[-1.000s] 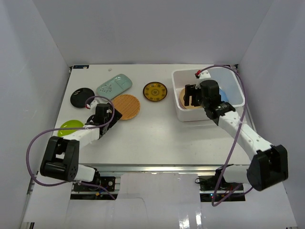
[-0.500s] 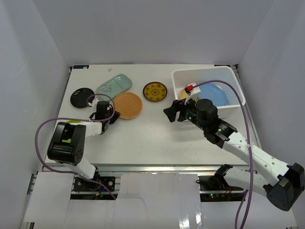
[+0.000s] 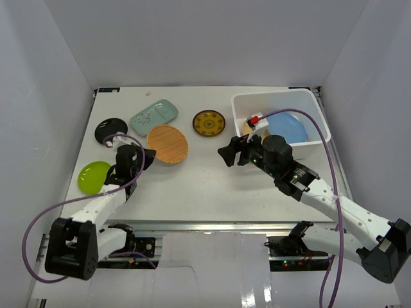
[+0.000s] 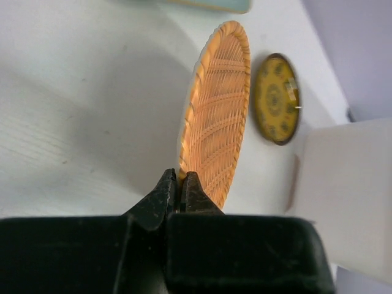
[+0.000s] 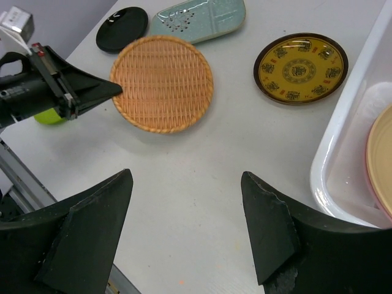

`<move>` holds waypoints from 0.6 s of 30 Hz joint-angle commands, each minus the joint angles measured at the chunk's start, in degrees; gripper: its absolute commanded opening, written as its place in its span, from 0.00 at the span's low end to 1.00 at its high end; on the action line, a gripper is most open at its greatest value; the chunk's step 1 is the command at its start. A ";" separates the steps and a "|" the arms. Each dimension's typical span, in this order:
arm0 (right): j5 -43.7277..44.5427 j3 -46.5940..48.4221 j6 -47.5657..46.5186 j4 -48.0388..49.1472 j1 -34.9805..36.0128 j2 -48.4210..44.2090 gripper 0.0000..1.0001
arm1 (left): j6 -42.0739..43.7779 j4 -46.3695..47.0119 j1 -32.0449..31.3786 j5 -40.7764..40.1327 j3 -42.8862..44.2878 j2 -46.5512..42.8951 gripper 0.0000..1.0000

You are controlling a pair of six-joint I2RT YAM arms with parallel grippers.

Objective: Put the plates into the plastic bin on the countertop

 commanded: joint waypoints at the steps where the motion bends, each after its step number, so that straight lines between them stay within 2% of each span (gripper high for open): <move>1: 1.29 2.17 -1.16 2.28 0.14 -3.13 0.77 | 1.23 0.39 0.11 3.52 2.32 -9.04 0.00; 2: 1.82 2.70 -1.86 1.58 0.14 -3.65 0.77 | 0.96 0.38 0.02 4.65 2.76 -12.54 0.00; 7: 7.25 3.05 -2.57 0.43 -1.09 -8.49 0.78 | -1.58 0.81 -0.42 13.62 8.82 -17.23 0.00; 11: 11.48 3.84 -2.75 -0.36 -1.79 -12.79 0.75 | -4.31 4.68 -2.61 18.72 13.82 -14.18 0.00; 13: 14.20 3.85 -3.10 -1.75 -1.70 -15.34 0.74 | -3.96 6.35 -6.47 19.43 18.29 -11.62 0.00; 16: 19.20 4.81 -2.75 -4.92 -1.79 -17.37 0.57 | -0.46 7.06 -14.29 16.02 26.10 -4.25 0.00; 17: 19.92 4.81 -2.49 -5.45 -1.79 -18.76 0.38 | 0.08 6.97 -15.70 15.66 28.23 -2.14 0.00; 18: 20.45 4.73 -2.14 -5.81 -1.88 -19.56 0.26 | 0.52 7.32 -18.24 15.57 30.16 2.23 0.00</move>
